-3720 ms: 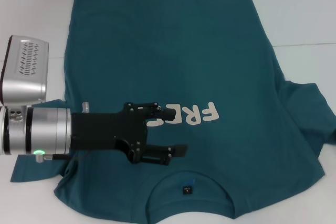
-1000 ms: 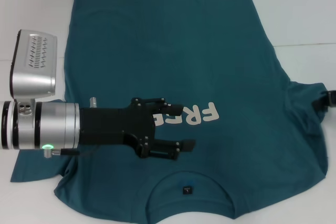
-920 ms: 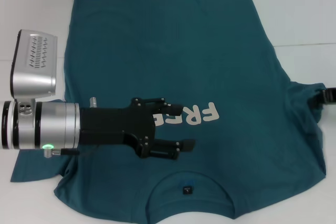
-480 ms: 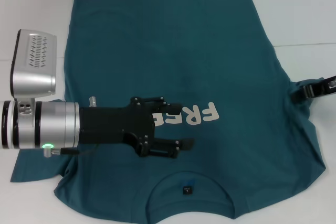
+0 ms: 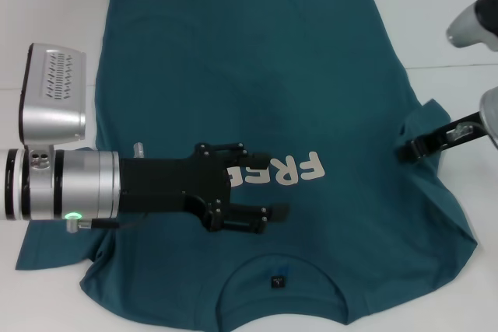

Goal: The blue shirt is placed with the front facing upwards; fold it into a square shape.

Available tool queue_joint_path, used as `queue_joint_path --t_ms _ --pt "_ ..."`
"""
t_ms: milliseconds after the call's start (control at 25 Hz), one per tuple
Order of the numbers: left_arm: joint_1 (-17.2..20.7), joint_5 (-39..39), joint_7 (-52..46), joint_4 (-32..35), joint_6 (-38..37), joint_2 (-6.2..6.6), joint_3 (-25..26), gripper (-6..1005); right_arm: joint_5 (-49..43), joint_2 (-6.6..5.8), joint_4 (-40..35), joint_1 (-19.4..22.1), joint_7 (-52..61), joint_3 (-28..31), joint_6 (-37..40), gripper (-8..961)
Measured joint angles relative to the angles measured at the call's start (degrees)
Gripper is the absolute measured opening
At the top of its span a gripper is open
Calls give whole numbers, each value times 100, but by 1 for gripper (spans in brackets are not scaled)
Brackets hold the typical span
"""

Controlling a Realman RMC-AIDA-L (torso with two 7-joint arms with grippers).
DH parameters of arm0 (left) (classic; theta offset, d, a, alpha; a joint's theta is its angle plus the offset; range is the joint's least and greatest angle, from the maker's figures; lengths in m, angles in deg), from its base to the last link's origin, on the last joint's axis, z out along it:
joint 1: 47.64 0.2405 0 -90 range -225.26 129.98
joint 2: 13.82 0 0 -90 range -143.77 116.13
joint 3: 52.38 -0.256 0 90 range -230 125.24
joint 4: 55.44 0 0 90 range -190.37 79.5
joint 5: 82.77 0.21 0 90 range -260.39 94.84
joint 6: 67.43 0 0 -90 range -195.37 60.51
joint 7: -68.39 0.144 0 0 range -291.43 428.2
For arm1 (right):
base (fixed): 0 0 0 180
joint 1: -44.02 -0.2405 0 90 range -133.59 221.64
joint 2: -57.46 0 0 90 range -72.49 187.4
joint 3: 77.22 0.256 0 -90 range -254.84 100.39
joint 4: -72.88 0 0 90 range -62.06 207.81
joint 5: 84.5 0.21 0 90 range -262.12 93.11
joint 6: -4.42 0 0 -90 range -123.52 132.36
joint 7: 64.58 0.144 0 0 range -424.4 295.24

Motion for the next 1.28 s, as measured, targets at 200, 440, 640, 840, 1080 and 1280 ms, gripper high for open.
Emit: queue_joint_path --t_ms 200,440,640,840,1080,1280 --pt "0 0 3 0 56 -2 -4 843 0 79 -19 -13 0 -266 -23 149" --pt "-5 0 20 0 125 -19 -12 843 0 133 7 -14 -12 -587 -125 156" --pt "-9 0 34 0 128 -29 -6 843 0 144 24 -18 -35 -641 -139 163" --pt "-9 0 44 0 128 -44 1 843 0 182 35 -14 -149 -642 -141 169" --pt "-25 0 45 0 135 -46 -12 843 1 244 36 -13 -231 -642 -138 177" --pt "-34 0 47 0 135 -51 -12 843 0 267 42 -13 -237 -642 -165 184"
